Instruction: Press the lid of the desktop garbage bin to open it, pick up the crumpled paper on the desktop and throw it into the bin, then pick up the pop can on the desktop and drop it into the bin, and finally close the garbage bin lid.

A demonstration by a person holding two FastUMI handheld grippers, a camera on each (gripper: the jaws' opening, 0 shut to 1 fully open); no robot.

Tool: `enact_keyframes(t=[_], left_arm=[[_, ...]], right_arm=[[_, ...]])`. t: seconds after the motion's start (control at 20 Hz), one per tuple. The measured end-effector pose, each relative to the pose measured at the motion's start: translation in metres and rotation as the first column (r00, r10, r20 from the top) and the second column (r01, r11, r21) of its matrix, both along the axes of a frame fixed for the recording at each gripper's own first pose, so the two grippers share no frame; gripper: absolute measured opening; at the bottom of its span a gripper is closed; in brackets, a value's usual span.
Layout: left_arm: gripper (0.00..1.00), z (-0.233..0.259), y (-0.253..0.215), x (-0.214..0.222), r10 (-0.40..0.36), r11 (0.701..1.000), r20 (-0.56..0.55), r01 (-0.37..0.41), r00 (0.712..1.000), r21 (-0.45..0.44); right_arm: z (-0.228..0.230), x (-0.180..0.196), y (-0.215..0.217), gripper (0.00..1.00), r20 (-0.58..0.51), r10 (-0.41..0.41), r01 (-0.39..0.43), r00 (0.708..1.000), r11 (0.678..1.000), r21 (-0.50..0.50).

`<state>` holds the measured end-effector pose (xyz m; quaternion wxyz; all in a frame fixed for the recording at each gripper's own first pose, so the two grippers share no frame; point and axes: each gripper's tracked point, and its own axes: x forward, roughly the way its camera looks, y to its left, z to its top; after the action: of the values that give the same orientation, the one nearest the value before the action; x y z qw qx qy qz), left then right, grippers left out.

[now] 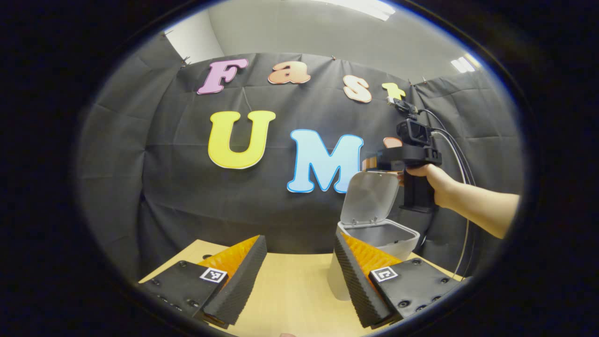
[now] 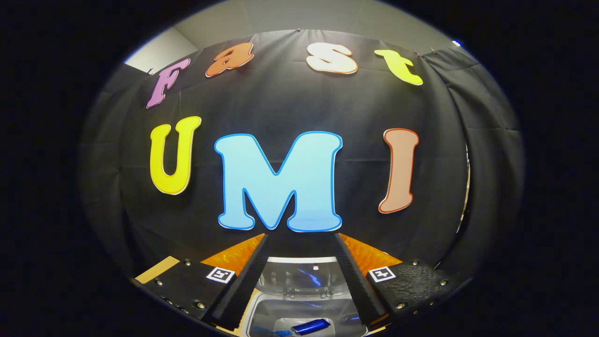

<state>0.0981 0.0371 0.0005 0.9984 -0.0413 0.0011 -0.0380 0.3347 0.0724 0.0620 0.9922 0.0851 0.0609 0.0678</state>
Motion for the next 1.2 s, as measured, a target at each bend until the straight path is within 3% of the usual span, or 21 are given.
enact_keyframes(t=[0.25, 0.65, 1.2], left_arm=[[0.96, -0.015, 0.001, -0.021, 0.039, 0.999, 0.006, -0.039, 0.999, 0.008], [0.94, -0.015, 0.003, -0.062, 0.088, 0.996, -0.001, -0.088, 0.996, 0.035], [0.94, -0.018, -0.001, -0.064, 0.108, 0.993, -0.010, -0.107, 0.994, 0.057]], right_arm=[[-0.019, -0.045, -0.001, 0.86, 0.051, 0.014, -0.014, 0.999, 1.000, 0.001], [-0.058, -0.090, 0.001, 0.89, 0.010, 0.041, -0.041, 0.999, 0.999, 0.012], [-0.141, -0.094, 0.009, 0.90, -0.084, 0.050, -0.049, 0.995, 0.999, 0.011]])
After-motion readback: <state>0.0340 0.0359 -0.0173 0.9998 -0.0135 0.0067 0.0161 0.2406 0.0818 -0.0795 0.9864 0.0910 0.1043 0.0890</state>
